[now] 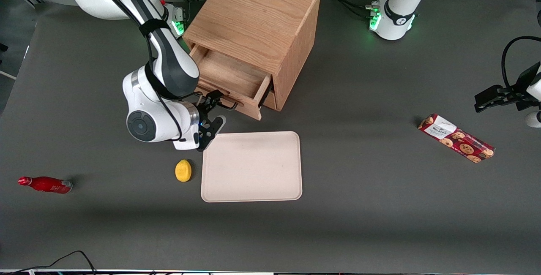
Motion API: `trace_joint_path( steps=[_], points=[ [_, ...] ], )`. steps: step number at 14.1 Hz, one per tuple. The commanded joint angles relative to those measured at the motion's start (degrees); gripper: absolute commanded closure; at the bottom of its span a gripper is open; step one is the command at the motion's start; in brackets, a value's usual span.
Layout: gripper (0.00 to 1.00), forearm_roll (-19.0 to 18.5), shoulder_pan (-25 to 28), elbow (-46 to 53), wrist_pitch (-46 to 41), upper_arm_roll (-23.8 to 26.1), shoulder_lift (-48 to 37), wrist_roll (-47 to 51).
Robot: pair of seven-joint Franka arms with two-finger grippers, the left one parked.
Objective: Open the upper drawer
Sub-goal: 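Pull the upper drawer outward by its handle with the right gripper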
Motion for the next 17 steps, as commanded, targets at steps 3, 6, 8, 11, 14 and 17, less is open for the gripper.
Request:
trace_joint_path(
  steps=[3,6,8,11,14,17],
  points=[
    [0.00,-1.50,-2.42,3.76,-0.24,0.65,3.17,-3.26],
    [0.00,-1.58,-2.77,5.78,-0.24,0.65,4.75,-3.43],
    [0.00,-2.46,-3.56,7.36,-0.24,0.65,5.89,-3.78],
    [0.00,-2.55,-4.27,9.38,-0.33,0.65,7.39,-4.14],
    [0.00,-3.08,-4.97,10.62,-0.33,0.65,8.18,-5.28],
    [0.00,-3.52,-5.76,12.02,-0.51,0.65,9.06,-6.59]
  ],
)
